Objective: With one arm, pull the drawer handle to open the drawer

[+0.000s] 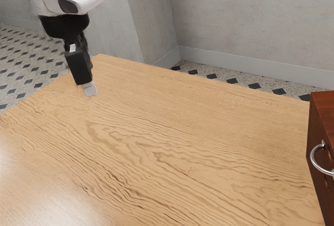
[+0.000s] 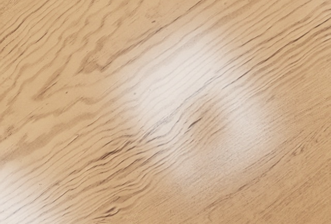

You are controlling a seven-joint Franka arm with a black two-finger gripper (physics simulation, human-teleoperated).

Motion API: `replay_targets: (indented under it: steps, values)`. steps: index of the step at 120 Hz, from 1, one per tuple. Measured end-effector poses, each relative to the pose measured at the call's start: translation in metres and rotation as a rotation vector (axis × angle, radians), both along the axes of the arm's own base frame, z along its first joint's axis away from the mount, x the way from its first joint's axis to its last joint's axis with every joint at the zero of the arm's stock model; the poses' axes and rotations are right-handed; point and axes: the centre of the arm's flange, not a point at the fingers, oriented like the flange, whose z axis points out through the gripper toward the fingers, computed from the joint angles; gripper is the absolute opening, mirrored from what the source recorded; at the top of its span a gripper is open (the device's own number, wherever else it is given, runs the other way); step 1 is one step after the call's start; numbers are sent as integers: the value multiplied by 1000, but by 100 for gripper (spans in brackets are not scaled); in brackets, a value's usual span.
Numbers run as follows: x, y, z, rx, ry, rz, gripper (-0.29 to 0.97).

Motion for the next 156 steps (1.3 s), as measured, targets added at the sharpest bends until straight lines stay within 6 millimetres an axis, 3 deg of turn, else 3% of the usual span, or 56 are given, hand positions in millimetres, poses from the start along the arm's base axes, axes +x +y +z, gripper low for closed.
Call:
replay_targets:
  steps: [24,38,65,101,156]
  values:
    - [12,-1,15,17,-126,-184,68]
    - [7,-30,28,33,-168,-320,68]
    - [13,-49,11,42,-148,-482,68]
    - [26,-99,-70,68,-111,-757,68]
    - [26,-162,-140,84,-189,-1112,68]
